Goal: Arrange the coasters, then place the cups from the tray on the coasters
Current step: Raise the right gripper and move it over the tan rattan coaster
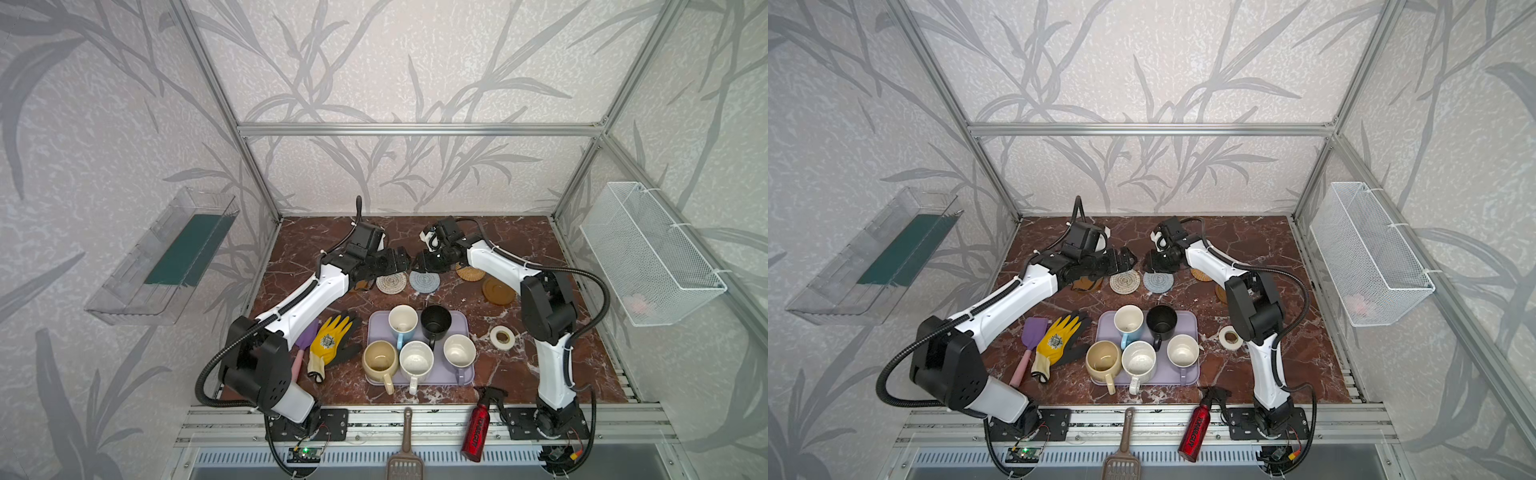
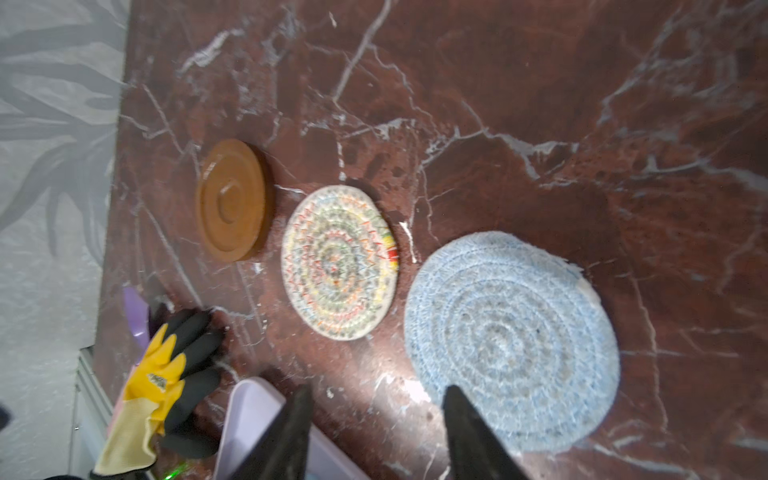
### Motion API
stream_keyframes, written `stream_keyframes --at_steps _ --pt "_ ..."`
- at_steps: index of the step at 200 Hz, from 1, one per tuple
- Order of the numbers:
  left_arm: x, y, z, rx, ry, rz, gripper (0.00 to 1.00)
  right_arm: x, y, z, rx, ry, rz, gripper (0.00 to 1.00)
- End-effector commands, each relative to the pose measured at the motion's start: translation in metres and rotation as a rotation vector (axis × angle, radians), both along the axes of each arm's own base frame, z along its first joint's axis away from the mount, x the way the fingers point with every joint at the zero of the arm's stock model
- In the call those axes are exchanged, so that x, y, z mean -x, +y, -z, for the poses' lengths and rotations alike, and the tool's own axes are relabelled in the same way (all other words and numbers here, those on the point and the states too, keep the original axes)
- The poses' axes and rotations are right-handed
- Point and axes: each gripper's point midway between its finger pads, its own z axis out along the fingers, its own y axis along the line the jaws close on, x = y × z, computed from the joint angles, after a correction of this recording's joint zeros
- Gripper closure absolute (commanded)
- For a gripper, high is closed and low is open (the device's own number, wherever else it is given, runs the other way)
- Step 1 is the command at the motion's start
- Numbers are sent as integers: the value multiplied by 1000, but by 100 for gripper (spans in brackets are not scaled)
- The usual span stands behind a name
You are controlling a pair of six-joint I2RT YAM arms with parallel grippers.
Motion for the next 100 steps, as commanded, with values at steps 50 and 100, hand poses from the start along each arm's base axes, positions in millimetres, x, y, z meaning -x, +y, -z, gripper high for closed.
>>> stream_keyframes --at_steps 50,100 --pt "4 -11 -48 70 -119 0 1 26 -47 -50 133 -108 60 1" --pt "21 -40 -60 113 -124 112 1 33 -79 -76 190 -232 115 1"
